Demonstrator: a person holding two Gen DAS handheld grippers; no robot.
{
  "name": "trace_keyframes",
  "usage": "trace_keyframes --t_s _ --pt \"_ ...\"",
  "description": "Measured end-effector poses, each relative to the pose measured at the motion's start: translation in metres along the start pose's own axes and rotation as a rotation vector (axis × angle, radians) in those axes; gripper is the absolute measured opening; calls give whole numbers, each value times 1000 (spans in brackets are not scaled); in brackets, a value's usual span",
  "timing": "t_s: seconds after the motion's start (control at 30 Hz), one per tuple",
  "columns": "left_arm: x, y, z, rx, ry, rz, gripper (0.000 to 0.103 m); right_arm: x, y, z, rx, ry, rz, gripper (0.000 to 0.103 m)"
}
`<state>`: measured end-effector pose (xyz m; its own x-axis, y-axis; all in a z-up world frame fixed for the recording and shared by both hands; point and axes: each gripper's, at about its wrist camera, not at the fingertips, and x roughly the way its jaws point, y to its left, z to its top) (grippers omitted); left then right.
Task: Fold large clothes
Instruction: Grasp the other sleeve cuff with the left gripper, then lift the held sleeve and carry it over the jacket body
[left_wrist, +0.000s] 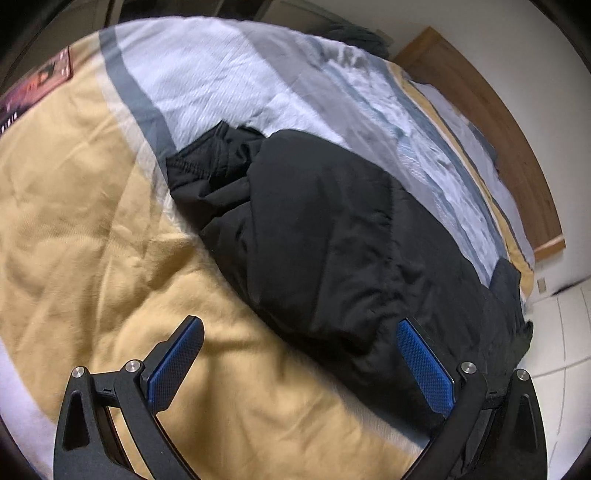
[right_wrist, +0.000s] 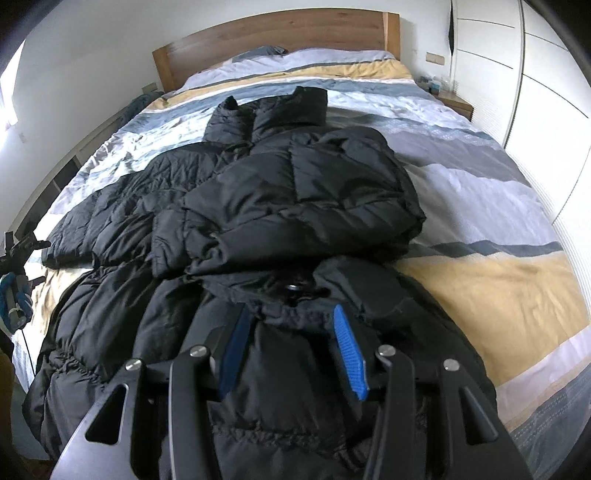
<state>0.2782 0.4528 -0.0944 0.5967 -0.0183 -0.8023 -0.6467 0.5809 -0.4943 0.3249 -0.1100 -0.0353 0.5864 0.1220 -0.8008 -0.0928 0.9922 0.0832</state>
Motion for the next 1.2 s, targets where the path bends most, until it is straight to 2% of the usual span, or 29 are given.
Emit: trace_keyframes --t_s 0.33,0.4,0.47,0.6,0.73,0.83,0.97,1.2 --pt "21 13 13 -123 -27 -80 97 10 -7 -1 6 14 -9 46" --pt "23 15 14 -146 -33 -107 93 10 -8 0 6 14 -10 46" --pt "24 18 15 -168 -42 -135 77 11 -9 0 6 14 -10 46" --pt "25 24 16 -210 -41 -197 57 11 -9 0 8 16 -9 46" --pt "20 22 16 -219 -50 -247 30 11 -9 0 4 13 -10 46" --pt "12 14 15 -195 -65 -263 17 8 -8 -1 1 8 -9 46" --pt "2 2 16 -158 -85 -267 12 4 -8 -3 0 3 -2 46" --pt "-18 -20 14 -87 -117 -269 9 -7 -7 -4 -2 -13 9 46"
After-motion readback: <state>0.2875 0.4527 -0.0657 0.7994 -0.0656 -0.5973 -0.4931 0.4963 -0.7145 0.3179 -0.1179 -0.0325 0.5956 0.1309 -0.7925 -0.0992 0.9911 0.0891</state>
